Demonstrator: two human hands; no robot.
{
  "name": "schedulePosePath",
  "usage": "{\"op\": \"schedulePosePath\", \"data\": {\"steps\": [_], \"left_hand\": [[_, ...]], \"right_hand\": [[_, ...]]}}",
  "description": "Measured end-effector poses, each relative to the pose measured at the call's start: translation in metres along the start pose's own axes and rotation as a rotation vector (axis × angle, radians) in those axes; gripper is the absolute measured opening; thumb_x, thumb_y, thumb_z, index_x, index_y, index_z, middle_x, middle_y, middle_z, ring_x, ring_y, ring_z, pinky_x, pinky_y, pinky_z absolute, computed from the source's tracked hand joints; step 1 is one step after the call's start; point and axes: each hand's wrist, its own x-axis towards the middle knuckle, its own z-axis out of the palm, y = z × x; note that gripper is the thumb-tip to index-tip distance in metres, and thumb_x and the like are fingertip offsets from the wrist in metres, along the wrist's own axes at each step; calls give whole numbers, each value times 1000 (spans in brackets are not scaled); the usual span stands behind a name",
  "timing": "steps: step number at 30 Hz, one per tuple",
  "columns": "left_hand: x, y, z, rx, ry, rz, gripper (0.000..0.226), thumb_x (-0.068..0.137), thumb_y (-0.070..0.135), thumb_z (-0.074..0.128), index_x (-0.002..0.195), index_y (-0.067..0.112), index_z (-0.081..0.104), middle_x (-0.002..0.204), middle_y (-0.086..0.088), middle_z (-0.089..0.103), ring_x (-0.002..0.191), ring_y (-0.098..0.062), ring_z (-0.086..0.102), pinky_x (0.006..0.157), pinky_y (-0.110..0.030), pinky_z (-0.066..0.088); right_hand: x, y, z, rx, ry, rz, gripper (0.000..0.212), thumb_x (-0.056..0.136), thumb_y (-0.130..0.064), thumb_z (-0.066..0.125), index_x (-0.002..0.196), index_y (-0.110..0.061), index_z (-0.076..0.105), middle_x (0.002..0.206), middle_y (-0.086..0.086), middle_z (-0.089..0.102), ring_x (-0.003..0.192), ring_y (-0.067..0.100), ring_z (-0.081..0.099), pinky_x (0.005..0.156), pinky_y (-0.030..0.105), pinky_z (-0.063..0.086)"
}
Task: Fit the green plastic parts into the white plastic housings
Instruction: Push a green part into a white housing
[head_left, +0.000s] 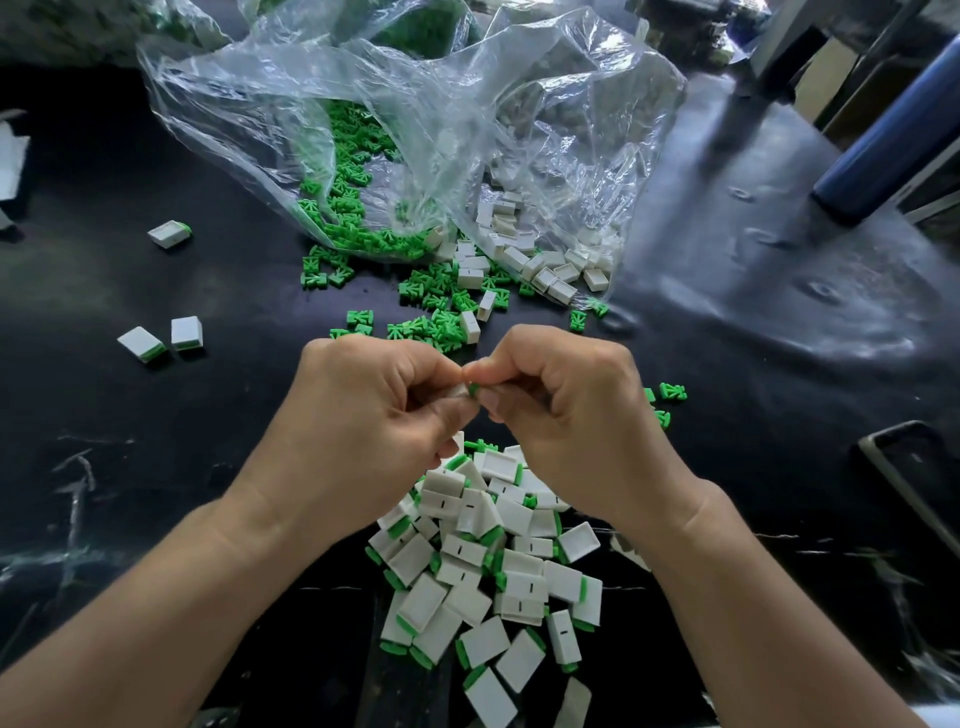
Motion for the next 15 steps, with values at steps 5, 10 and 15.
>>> {"op": "schedulePosePath", "data": {"steps": [5,10,15], "left_hand": [[3,-1,0,-193,0,-89,16,75,0,69,73,15,71,57,-6,68,50,-15,66,50,-21,53],[5,4,-1,-432,-12,-160,21,61,17,69,79,7,69,67,-14,69,51,-14,65,48,-21,53],[5,4,-1,-440,8,-110,17,59,23,66,76,21,64,66,-5,70,53,-16,66,43,-23,50]], "right_hand": [[0,-2,0,89,46,81,11,76,-2,64,85,-2,71,69,-5,63,64,8,60,58,25,53],[2,-5,-8,333,-19,220,16,82,-3,63,90,-16,69,72,-9,66,65,2,62,60,16,48],[6,-7,-14,671,-70,567,38,71,-46,51,78,-10,61,65,1,65,56,11,59,51,19,48]]}}
